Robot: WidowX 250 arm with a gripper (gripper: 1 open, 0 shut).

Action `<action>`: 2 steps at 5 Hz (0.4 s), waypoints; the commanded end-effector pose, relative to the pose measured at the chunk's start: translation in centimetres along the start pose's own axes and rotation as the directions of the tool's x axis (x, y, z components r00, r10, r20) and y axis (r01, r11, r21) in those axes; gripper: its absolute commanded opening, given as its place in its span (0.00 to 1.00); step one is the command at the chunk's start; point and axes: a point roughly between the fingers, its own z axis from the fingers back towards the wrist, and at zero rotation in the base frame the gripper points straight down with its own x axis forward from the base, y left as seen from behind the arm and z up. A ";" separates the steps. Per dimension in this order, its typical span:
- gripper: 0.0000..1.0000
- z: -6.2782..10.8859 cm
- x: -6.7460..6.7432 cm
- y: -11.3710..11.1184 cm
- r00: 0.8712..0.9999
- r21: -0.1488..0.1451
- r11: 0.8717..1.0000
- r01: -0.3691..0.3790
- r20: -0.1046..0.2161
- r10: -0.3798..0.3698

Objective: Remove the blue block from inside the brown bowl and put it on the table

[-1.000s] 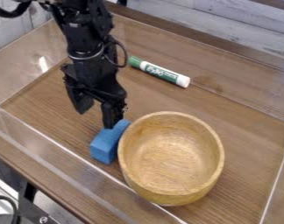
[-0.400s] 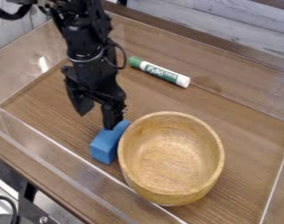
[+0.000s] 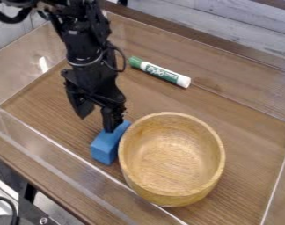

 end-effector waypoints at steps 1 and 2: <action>1.00 0.3 0.3 0.4 1.000 0.004 1.000 -0.015 0.025 0.015; 1.00 0.1 0.3 0.4 1.000 0.000 1.000 -0.015 0.024 0.015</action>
